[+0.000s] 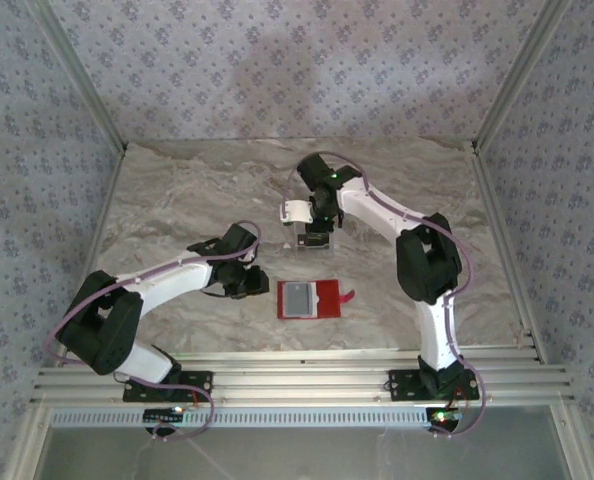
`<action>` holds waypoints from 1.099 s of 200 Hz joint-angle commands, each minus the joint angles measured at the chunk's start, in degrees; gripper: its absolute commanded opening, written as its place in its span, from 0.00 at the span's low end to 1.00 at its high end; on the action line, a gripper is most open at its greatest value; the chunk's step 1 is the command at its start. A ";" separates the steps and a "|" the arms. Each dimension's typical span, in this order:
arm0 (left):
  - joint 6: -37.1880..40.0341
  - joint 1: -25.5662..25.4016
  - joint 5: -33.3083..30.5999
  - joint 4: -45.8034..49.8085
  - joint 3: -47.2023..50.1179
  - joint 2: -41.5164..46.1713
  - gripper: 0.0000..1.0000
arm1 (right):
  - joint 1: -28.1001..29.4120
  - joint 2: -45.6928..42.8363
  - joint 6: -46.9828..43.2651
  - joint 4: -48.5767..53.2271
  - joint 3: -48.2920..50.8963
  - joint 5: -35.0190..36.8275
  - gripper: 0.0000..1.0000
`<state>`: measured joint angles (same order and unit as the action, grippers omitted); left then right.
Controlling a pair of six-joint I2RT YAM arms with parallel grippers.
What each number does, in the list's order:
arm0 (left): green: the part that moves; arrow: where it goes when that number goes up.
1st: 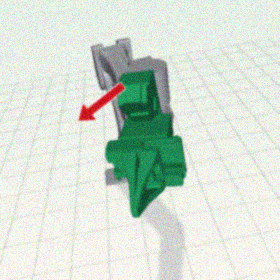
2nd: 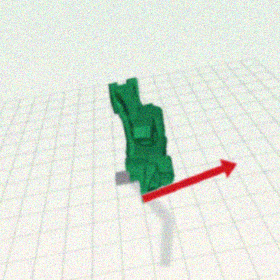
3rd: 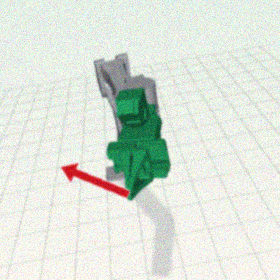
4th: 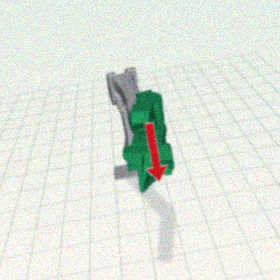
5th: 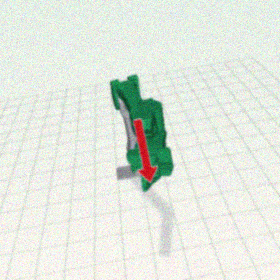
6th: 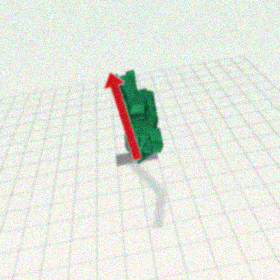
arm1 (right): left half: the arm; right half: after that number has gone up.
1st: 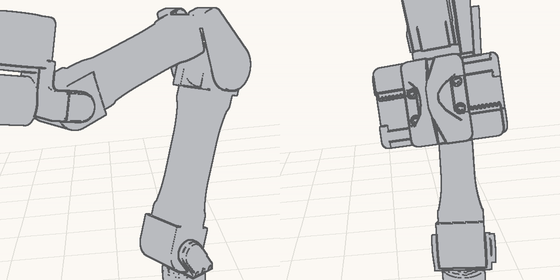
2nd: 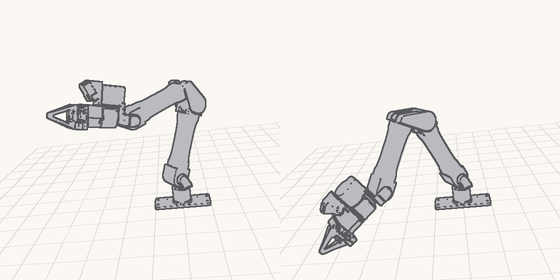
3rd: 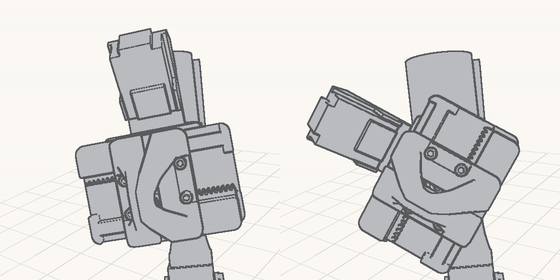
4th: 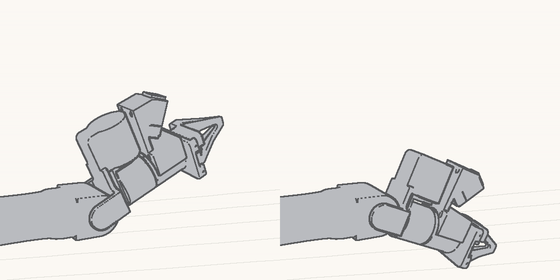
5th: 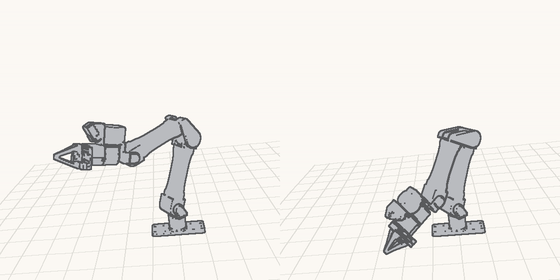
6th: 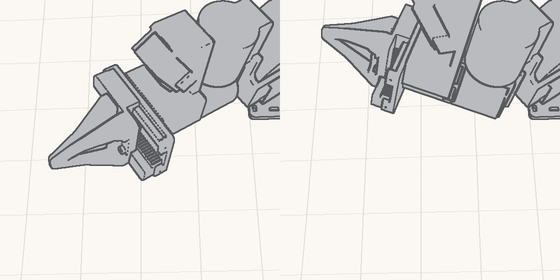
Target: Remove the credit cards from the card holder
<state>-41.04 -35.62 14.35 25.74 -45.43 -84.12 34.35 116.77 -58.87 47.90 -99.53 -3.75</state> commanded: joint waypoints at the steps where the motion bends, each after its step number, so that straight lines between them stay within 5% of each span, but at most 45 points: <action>1: 0.08 0.18 0.93 0.90 -1.41 0.38 0.31 | 1.10 -3.90 0.67 -4.94 2.41 3.74 0.27; 40: 0.11 0.08 2.97 -1.13 -2.57 -1.21 0.31 | 3.50 -10.11 20.10 -12.52 9.04 6.23 0.26; 99: -0.37 -1.45 4.74 -3.93 -4.98 -5.42 0.29 | 7.63 -21.37 63.27 -19.07 25.61 8.83 0.26; 145: -2.79 -1.41 10.03 -9.15 -4.40 -8.53 0.23 | 10.89 -26.35 88.68 -19.94 37.47 3.14 0.23; 220: -4.74 -1.12 11.24 -13.43 -0.17 -10.49 0.08 | 12.90 -25.74 103.05 -32.82 46.96 -12.42 0.22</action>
<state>-45.10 -36.86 24.29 14.06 -47.79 -93.93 46.54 91.13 37.01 21.41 -53.71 -9.82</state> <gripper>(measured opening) 0.100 0.220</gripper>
